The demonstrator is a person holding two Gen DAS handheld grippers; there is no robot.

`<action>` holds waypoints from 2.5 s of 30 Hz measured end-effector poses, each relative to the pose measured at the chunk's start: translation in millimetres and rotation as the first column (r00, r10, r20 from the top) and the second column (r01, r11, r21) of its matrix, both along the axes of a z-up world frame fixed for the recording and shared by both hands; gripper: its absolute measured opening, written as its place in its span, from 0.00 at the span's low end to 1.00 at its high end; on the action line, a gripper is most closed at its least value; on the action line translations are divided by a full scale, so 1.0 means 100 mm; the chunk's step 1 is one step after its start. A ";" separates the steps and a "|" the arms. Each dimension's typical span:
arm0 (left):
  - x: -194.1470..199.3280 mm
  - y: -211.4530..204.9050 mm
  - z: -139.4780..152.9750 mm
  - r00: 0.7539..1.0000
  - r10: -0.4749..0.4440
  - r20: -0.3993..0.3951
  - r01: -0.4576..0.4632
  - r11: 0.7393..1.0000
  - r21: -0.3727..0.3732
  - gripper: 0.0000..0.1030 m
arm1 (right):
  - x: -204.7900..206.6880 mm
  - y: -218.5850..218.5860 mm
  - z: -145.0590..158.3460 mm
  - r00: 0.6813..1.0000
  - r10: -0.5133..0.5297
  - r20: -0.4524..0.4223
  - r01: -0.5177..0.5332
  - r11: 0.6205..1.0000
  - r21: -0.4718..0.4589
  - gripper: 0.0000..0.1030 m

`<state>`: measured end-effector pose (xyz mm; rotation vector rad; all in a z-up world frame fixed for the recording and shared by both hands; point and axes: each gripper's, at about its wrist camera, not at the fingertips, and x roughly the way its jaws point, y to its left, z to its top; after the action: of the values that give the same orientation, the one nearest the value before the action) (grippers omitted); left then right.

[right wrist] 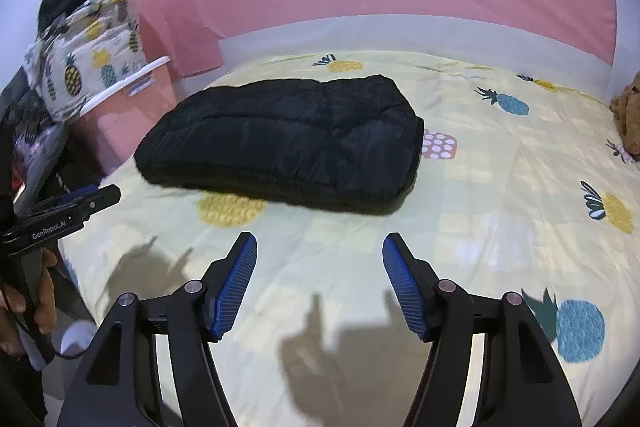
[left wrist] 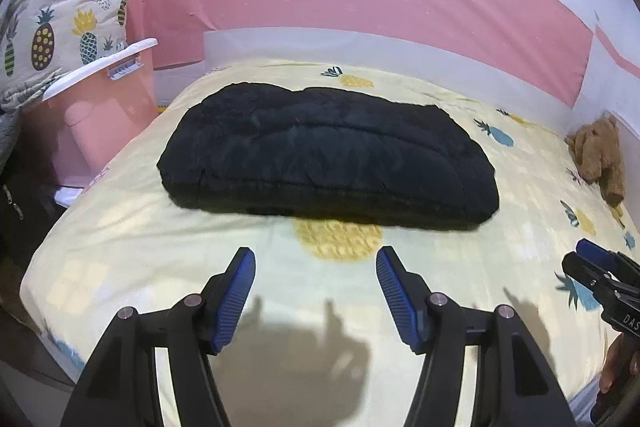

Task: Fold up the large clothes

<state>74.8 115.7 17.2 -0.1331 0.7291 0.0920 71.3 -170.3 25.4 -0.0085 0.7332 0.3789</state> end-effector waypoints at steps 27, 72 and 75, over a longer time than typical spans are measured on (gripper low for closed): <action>-0.47 -0.09 -0.05 0.999 0.019 -0.029 -0.020 0.999 -0.029 0.61 | -0.43 0.07 -0.10 1.000 0.006 -0.029 -0.008 0.998 -0.065 0.67; -0.46 -0.13 -0.07 0.999 0.040 -0.028 -0.040 0.999 -0.004 0.61 | -0.41 0.09 -0.12 0.999 0.005 -0.033 -0.007 0.997 -0.082 0.68; -0.46 -0.12 -0.08 0.999 0.042 -0.030 -0.042 0.999 -0.005 0.61 | -0.41 0.09 -0.12 0.999 0.005 -0.033 -0.008 0.997 -0.081 0.67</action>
<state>28.8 103.5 8.9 -0.1527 0.7571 0.1318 30.7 -161.3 13.9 -0.0818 0.7809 0.3561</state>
